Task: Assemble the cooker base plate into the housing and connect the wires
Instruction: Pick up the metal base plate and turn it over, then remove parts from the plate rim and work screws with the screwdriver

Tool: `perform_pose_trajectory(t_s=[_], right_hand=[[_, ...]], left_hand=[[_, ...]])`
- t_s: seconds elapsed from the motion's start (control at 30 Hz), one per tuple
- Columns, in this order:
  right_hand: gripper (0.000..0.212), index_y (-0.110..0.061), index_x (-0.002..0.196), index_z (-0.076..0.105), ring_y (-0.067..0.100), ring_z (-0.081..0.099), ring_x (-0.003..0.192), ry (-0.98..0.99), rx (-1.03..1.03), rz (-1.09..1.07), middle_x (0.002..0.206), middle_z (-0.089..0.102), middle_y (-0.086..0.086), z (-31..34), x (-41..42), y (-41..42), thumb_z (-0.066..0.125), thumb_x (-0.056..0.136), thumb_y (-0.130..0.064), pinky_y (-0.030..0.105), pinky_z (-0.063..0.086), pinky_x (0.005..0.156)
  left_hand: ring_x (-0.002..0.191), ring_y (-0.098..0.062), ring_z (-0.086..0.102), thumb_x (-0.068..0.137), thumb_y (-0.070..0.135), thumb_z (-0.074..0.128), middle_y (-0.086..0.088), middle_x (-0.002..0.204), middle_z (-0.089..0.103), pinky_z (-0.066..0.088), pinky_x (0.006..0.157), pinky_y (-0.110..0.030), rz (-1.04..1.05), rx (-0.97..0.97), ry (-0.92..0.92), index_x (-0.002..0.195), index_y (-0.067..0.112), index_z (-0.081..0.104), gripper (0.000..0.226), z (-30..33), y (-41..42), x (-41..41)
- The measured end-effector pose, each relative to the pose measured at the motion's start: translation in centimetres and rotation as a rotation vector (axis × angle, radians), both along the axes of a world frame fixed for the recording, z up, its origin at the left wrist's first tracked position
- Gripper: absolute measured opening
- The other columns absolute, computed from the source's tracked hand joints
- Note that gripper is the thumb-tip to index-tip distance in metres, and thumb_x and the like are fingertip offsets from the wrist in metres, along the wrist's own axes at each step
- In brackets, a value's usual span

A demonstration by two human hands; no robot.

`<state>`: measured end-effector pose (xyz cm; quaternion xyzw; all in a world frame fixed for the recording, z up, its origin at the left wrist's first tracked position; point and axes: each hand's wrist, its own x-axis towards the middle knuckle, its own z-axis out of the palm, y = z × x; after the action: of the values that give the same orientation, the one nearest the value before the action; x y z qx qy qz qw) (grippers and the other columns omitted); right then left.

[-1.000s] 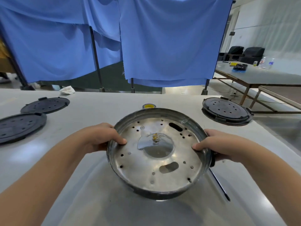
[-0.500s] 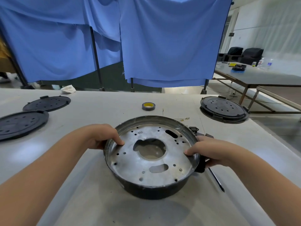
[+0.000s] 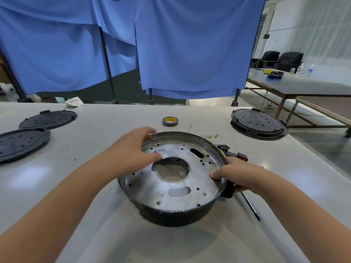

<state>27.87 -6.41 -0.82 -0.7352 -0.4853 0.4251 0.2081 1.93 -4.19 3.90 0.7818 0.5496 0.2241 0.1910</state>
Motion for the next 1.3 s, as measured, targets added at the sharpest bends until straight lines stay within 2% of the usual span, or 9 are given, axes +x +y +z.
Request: perform_pose_trajectory(t_s=[0.07, 0.17, 0.27, 0.37, 0.5, 0.7, 0.87, 1.13, 1.3], right_hand=[[0.033, -0.016, 0.112, 0.051, 0.019, 0.069, 0.081, 0.0, 0.006, -0.005, 0.101, 0.066, 0.008, 0.0, 0.0, 0.0, 0.068, 0.085, -0.023, 0.022, 0.052, 0.05], [0.036, -0.015, 0.115, 0.051, 0.018, 0.069, 0.081, -0.016, 0.015, -0.001, 0.102, 0.066, 0.009, 0.0, -0.2, 0.0, 0.068, 0.085, -0.023, 0.021, 0.05, 0.049], [0.039, -0.015, 0.118, 0.049, 0.015, 0.066, 0.074, -0.025, 0.015, -0.006, 0.1, 0.065, 0.008, 0.1, -0.3, -0.1, 0.067, 0.086, -0.024, 0.017, 0.047, 0.044], [0.04, -0.013, 0.119, 0.048, 0.015, 0.066, 0.073, -0.016, 0.011, -0.003, 0.099, 0.064, 0.009, 0.4, -0.4, -0.2, 0.067, 0.086, -0.024, 0.019, 0.049, 0.045], [0.038, -0.012, 0.119, 0.049, 0.016, 0.065, 0.073, -0.028, 0.015, 0.012, 0.098, 0.064, 0.009, 0.8, -0.5, -0.5, 0.067, 0.087, -0.024, 0.02, 0.05, 0.045], [0.041, -0.014, 0.099, 0.06, 0.015, 0.062, 0.068, -0.068, 0.18, -0.004, 0.083, 0.061, 0.005, 1.5, 1.0, -1.6, 0.061, 0.086, -0.052, 0.023, 0.054, 0.05], [0.009, -0.019, 0.083, 0.065, 0.014, 0.059, 0.068, -0.178, 0.335, -0.058, 0.086, 0.065, 0.004, 1.5, 5.4, -2.5, 0.063, 0.089, -0.025, 0.022, 0.05, 0.05], [0.014, -0.024, 0.072, 0.066, 0.013, 0.06, 0.068, -0.42, 0.276, -0.021, 0.073, 0.064, -0.004, -1.5, 7.7, -2.9, 0.07, 0.083, -0.015, 0.026, 0.05, 0.064], [0.015, -0.027, 0.078, 0.065, 0.02, 0.061, 0.089, -0.534, 0.313, -0.109, 0.087, 0.065, -0.003, -1.7, 8.6, -2.7, 0.064, 0.084, -0.013, 0.032, 0.052, 0.08]], left_hand=[[0.112, 0.009, 0.049, 0.074, 0.06, 0.067, 0.025, 0.12, 0.054, 0.036, 0.088, -0.007, -0.272, 0.004, -0.004, 0.122, 0.04, 0.055, 0.053, 0.6, -3.7, 1.6], [0.112, 0.006, 0.044, 0.075, 0.067, 0.059, 0.025, 0.12, 0.049, 0.039, 0.094, -0.018, -0.454, 0.152, 0.228, 0.121, 0.036, 0.056, 0.056, -1.2, -7.5, 4.1], [0.108, -0.011, 0.045, 0.086, 0.056, 0.054, 0.013, 0.117, 0.047, 0.04, 0.086, -0.027, -0.385, 0.324, 0.412, 0.118, 0.029, 0.055, 0.042, -3.8, -9.0, 5.2], [0.106, -0.013, 0.045, 0.091, 0.044, 0.051, 0.011, 0.115, 0.047, 0.042, 0.084, -0.029, -0.274, 0.337, 0.415, 0.114, 0.026, 0.055, 0.03, -4.7, -9.3, 5.3], [0.094, -0.014, 0.056, 0.082, 0.039, 0.065, 0.009, 0.1, 0.055, 0.051, 0.071, -0.03, -0.266, 0.377, 0.413, 0.098, 0.024, 0.064, 0.022, -4.7, -9.8, 5.3], [0.102, -0.012, 0.044, 0.093, 0.041, 0.049, 0.012, 0.109, 0.047, 0.043, 0.083, -0.026, -0.246, 0.417, 0.403, 0.113, 0.027, 0.056, 0.025, -5.8, -9.5, 5.4], [0.097, -0.014, 0.047, 0.091, 0.04, 0.052, 0.011, 0.107, 0.05, 0.04, 0.086, -0.028, -0.256, 0.406, 0.385, 0.11, 0.025, 0.06, 0.026, -5.8, -9.3, 5.2], [0.097, -0.015, 0.047, 0.089, 0.04, 0.057, 0.009, 0.108, 0.051, 0.041, 0.085, -0.03, -0.237, 0.399, 0.384, 0.11, 0.025, 0.062, 0.026, -5.8, -9.3, 5.3], [0.119, -0.012, 0.039, 0.088, 0.045, 0.056, 0.012, 0.134, 0.038, 0.031, 0.097, -0.024, -0.223, 0.38, 0.373, 0.115, 0.033, 0.057, 0.03, -5.9, -9.1, 5.1]])
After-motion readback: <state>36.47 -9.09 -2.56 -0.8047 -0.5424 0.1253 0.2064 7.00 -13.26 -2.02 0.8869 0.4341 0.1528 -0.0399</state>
